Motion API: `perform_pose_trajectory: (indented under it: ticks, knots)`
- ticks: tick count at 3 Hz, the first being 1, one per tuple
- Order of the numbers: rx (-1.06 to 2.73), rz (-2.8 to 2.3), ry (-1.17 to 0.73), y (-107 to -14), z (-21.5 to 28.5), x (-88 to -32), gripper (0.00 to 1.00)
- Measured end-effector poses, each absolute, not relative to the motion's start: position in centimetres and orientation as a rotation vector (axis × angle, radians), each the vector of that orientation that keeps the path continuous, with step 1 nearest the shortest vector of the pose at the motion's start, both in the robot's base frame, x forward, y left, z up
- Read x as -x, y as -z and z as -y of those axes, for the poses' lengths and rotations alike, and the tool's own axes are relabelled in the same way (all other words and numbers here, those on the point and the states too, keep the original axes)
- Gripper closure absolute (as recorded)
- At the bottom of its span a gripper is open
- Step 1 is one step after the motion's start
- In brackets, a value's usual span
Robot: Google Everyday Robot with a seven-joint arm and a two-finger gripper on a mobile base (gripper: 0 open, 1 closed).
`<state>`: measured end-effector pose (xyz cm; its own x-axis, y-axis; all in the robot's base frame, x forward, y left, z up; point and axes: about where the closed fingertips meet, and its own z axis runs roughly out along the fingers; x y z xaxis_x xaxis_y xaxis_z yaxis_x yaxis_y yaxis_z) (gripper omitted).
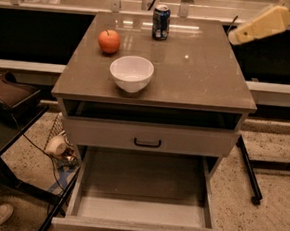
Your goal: Place pepsi can into middle drawer
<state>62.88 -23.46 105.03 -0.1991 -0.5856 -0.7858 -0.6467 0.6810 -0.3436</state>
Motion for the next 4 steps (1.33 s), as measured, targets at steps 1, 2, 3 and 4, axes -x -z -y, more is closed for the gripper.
perform_pose_trajectory:
  ticks: [1, 2, 3, 4]
  knots:
    - [0.749, -1.813, -0.083, -106.7, 22.4, -66.5, 0.00]
    - [0.739, -1.786, -0.068, -107.5, 22.5, -66.8, 0.00]
    - [0.739, -1.786, -0.069, -107.5, 22.5, -66.8, 0.00]
    - [0.708, -1.759, -0.085, -106.6, 21.0, -69.6, 0.00]
